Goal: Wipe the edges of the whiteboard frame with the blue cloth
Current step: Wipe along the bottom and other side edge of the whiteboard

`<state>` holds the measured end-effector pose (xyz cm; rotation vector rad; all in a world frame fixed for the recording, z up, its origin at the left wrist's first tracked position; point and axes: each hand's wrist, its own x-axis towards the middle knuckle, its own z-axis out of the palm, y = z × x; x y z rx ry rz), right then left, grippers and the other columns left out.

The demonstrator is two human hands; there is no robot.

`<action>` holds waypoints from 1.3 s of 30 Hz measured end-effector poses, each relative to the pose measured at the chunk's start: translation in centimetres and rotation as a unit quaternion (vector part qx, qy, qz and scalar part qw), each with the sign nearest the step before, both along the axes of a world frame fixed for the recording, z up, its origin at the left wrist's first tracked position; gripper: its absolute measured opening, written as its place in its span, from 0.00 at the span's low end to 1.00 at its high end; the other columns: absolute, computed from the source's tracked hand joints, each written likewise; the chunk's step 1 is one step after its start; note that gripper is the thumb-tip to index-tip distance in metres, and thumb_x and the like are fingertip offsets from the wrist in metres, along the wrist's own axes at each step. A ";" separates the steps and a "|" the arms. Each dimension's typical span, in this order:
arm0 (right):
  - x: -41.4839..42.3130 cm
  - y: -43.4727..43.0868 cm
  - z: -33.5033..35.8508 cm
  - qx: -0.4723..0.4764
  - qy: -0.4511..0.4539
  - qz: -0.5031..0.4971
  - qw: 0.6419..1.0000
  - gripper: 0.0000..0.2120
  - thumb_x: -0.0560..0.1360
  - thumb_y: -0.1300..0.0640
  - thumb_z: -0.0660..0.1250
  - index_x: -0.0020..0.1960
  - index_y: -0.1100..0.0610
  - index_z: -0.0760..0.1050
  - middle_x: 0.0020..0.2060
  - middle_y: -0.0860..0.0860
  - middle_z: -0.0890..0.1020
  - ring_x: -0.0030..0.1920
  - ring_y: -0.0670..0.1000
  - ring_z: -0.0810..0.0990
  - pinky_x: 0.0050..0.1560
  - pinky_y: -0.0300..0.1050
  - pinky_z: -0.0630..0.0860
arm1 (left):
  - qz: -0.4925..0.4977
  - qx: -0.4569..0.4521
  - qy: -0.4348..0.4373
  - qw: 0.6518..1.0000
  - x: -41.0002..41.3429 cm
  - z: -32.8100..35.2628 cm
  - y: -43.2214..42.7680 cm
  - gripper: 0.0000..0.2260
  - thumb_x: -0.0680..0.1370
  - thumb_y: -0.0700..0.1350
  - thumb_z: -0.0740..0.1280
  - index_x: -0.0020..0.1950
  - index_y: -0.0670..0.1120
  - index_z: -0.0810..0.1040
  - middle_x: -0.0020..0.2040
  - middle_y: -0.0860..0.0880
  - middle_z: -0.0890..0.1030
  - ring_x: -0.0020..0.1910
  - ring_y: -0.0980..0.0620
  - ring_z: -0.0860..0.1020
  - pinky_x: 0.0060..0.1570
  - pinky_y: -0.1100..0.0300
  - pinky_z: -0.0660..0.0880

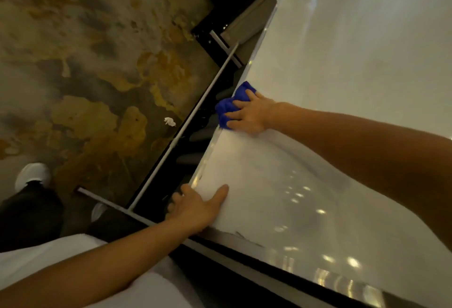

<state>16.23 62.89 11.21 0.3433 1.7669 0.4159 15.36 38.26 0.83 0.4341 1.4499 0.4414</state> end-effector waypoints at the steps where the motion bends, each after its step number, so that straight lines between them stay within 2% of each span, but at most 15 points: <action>1: 0.2 -1.1 -0.8 -0.050 -0.009 0.023 0.998 0.25 0.83 0.44 0.42 0.79 0.44 0.52 0.80 0.53 0.55 0.79 0.62 0.49 0.75 0.66 0.45 | -0.012 -0.013 0.026 1.000 0.4 -0.1 0.4 0.58 0.59 0.81 0.54 0.76 0.44 0.49 0.75 0.38 0.58 0.71 0.33 0.62 0.70 0.40 0.64; 5: 3.4 -4.1 -3.6 -0.327 -0.033 0.099 0.939 0.22 0.85 0.52 0.48 0.79 0.51 0.58 0.79 0.52 0.60 0.79 0.58 0.49 0.76 0.57 0.37 | 0.001 -0.045 0.063 0.997 3.7 -0.5 0.6 0.63 0.51 0.84 0.46 0.76 0.46 0.53 0.75 0.39 0.60 0.72 0.35 0.62 0.69 0.41 0.62; 8: 2.8 1.9 -3.7 -0.210 0.013 -0.025 0.977 0.23 0.85 0.48 0.46 0.79 0.49 0.58 0.79 0.51 0.58 0.79 0.56 0.51 0.77 0.55 0.41 | 0.017 -0.033 0.086 0.996 4.8 -1.1 0.4 0.66 0.46 0.86 0.40 0.76 0.48 0.54 0.75 0.40 0.60 0.72 0.36 0.61 0.69 0.40 0.61; 10: 2.7 5.4 -3.0 -0.066 0.010 -0.024 0.997 0.25 0.84 0.45 0.43 0.80 0.47 0.51 0.80 0.50 0.53 0.79 0.57 0.48 0.77 0.61 0.45 | 0.024 -0.027 0.107 0.994 5.1 -1.2 0.8 0.67 0.48 0.86 0.39 0.77 0.47 0.51 0.77 0.40 0.58 0.74 0.35 0.59 0.70 0.40 0.59; 12: 3.0 6.2 -3.1 -0.018 0.003 -0.003 1.000 0.27 0.82 0.39 0.41 0.80 0.44 0.48 0.81 0.51 0.51 0.80 0.59 0.47 0.75 0.65 0.44 | 0.033 -0.017 0.105 0.994 5.0 -1.3 1.7 0.66 0.51 0.86 0.41 0.79 0.46 0.48 0.79 0.40 0.56 0.75 0.36 0.58 0.73 0.39 0.58; 15: 3.6 1.3 -4.9 -0.160 -0.011 0.066 0.985 0.26 0.83 0.41 0.42 0.80 0.44 0.49 0.81 0.48 0.51 0.80 0.57 0.46 0.76 0.64 0.40 | 0.035 -0.031 0.093 0.995 5.2 -0.9 2.6 0.63 0.55 0.85 0.46 0.79 0.45 0.46 0.79 0.38 0.53 0.76 0.35 0.55 0.73 0.40 0.57; 19: 5.2 -4.1 -6.5 -0.373 -0.033 0.062 0.925 0.29 0.81 0.38 0.39 0.78 0.46 0.57 0.79 0.48 0.59 0.79 0.50 0.48 0.73 0.50 0.35 | 0.029 -0.057 0.099 0.993 5.6 -0.8 3.2 0.62 0.55 0.84 0.46 0.78 0.44 0.52 0.77 0.38 0.58 0.74 0.36 0.59 0.71 0.43 0.59; 21: 4.4 -0.8 -6.3 -0.328 0.005 0.092 0.940 0.25 0.84 0.43 0.42 0.78 0.46 0.57 0.79 0.47 0.59 0.79 0.51 0.49 0.75 0.51 0.37 | 0.041 -0.058 0.107 0.992 5.7 -0.7 3.1 0.64 0.52 0.85 0.44 0.78 0.44 0.52 0.77 0.38 0.58 0.74 0.36 0.60 0.71 0.43 0.59; 23: 3.4 4.5 -5.3 -0.159 0.004 0.097 0.982 0.24 0.84 0.43 0.42 0.79 0.44 0.51 0.80 0.47 0.53 0.80 0.55 0.48 0.76 0.56 0.39 | 0.036 -0.052 0.115 0.991 5.5 -0.6 2.8 0.65 0.52 0.85 0.42 0.78 0.44 0.51 0.77 0.38 0.57 0.74 0.35 0.58 0.71 0.41 0.58; 26: 3.2 9.4 -3.4 0.028 -0.029 0.034 0.999 0.28 0.81 0.35 0.39 0.79 0.41 0.45 0.81 0.51 0.46 0.79 0.61 0.44 0.76 0.65 0.43 | 0.020 -0.043 0.119 0.992 5.5 -0.5 2.7 0.60 0.57 0.84 0.43 0.79 0.45 0.47 0.78 0.37 0.54 0.75 0.34 0.55 0.72 0.40 0.56; 30: 4.3 3.3 -4.8 -0.115 0.020 0.007 0.993 0.37 0.74 0.25 0.39 0.79 0.39 0.46 0.81 0.50 0.49 0.79 0.59 0.41 0.76 0.61 0.37 | 0.019 -0.005 0.112 0.994 4.9 -0.1 3.3 0.54 0.64 0.81 0.49 0.79 0.46 0.48 0.78 0.38 0.56 0.74 0.35 0.59 0.71 0.41 0.60; 32: 5.8 -1.8 -5.7 -0.279 0.020 0.058 0.958 0.34 0.76 0.27 0.40 0.78 0.40 0.50 0.80 0.48 0.54 0.78 0.49 0.42 0.70 0.47 0.25 | 0.017 0.009 0.107 0.994 4.8 -0.3 3.2 0.53 0.66 0.80 0.51 0.79 0.44 0.50 0.77 0.39 0.60 0.72 0.38 0.64 0.69 0.45 0.65; 34: 6.3 -3.5 -6.3 -0.368 -0.003 0.078 0.927 0.30 0.79 0.32 0.40 0.78 0.42 0.53 0.79 0.45 0.57 0.76 0.42 0.44 0.65 0.39 0.21 | 0.014 0.015 0.100 0.995 4.7 -0.7 3.2 0.53 0.65 0.79 0.52 0.78 0.43 0.52 0.75 0.40 0.63 0.70 0.40 0.68 0.67 0.48 0.68; 36: 5.0 -0.3 -5.9 -0.309 0.008 0.041 0.950 0.30 0.80 0.33 0.40 0.79 0.41 0.52 0.79 0.44 0.56 0.79 0.46 0.44 0.73 0.47 0.28 | 0.044 0.028 0.065 0.997 4.6 -0.9 3.3 0.54 0.64 0.79 0.55 0.78 0.43 0.54 0.74 0.41 0.66 0.69 0.41 0.70 0.65 0.48 0.70; 39: 3.6 8.3 -4.2 -0.068 0.018 0.018 0.997 0.26 0.82 0.38 0.40 0.79 0.40 0.46 0.81 0.47 0.51 0.80 0.55 0.46 0.77 0.58 0.42 | 0.117 0.036 0.000 0.992 3.9 -1.2 4.2 0.52 0.67 0.76 0.61 0.79 0.42 0.52 0.77 0.41 0.64 0.71 0.40 0.68 0.68 0.48 0.68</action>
